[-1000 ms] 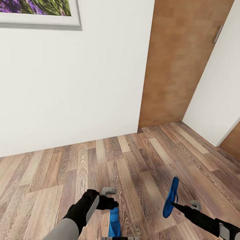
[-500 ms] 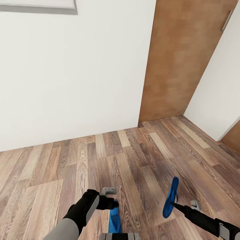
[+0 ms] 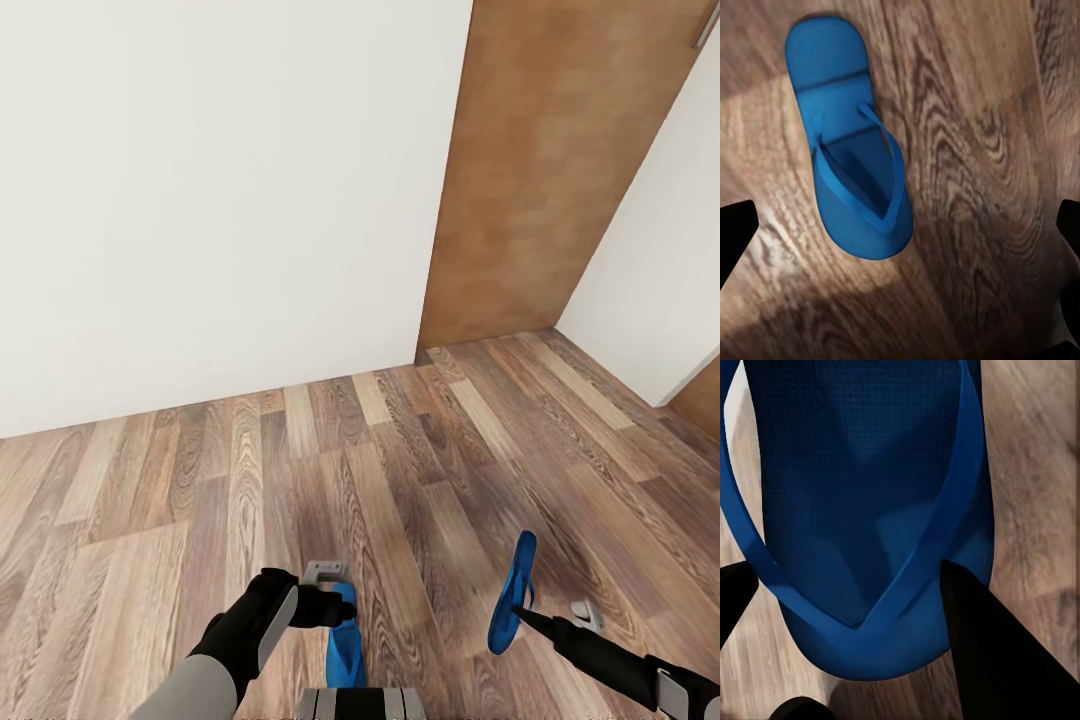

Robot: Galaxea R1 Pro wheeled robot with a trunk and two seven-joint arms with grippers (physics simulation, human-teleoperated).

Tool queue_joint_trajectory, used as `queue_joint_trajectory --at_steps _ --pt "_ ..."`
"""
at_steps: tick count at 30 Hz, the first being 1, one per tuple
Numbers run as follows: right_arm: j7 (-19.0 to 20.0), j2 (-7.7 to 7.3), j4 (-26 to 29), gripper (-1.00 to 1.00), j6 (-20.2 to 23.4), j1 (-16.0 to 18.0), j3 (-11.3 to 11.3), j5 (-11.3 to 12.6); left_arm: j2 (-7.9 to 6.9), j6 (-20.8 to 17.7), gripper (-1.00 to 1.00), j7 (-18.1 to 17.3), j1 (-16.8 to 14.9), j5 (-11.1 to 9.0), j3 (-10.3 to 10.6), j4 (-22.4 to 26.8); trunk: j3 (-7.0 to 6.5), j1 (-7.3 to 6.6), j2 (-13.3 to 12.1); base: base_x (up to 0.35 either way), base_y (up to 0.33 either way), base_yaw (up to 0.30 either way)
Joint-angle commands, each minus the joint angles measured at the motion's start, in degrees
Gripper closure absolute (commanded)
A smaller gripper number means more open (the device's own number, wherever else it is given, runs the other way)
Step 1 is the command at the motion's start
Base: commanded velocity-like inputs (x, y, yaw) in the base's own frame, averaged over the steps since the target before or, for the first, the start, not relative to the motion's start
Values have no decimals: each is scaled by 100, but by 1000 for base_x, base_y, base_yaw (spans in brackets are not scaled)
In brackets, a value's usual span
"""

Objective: In the bedroom, move the book from the bed onto either nightstand, and place the two sandals side by side next to the bed.

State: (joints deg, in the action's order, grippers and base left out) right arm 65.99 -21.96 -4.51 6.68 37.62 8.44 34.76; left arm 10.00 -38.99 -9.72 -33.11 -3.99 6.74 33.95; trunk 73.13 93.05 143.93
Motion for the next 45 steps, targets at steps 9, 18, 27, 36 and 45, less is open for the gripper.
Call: queue_joint_trajectory --at_steps 9,18,27,36,45 --pt "19 2 -15 100 70 8 31 66 0 -15 -100 14 -2 -41 3 6 204 22 14 0 0 0" --pt "18 5 -15 100 70 8 30 66 0 -12 -100 14 -1 -41 -5 8 249 27 17 0 0 0" --pt "11 4 -15 100 70 8 32 66 0 5 -100 14 -1 -41 -6 9 249 27 17 0 0 0" --pt "10 5 -15 100 70 8 33 66 0 315 -100 14 0 -41 -6 6 249 27 17 -13 0 0" --pt "10 4 -15 100 70 8 32 66 0 339 -100 14 -1 -41 -6 6 249 27 17 -158 0 0"
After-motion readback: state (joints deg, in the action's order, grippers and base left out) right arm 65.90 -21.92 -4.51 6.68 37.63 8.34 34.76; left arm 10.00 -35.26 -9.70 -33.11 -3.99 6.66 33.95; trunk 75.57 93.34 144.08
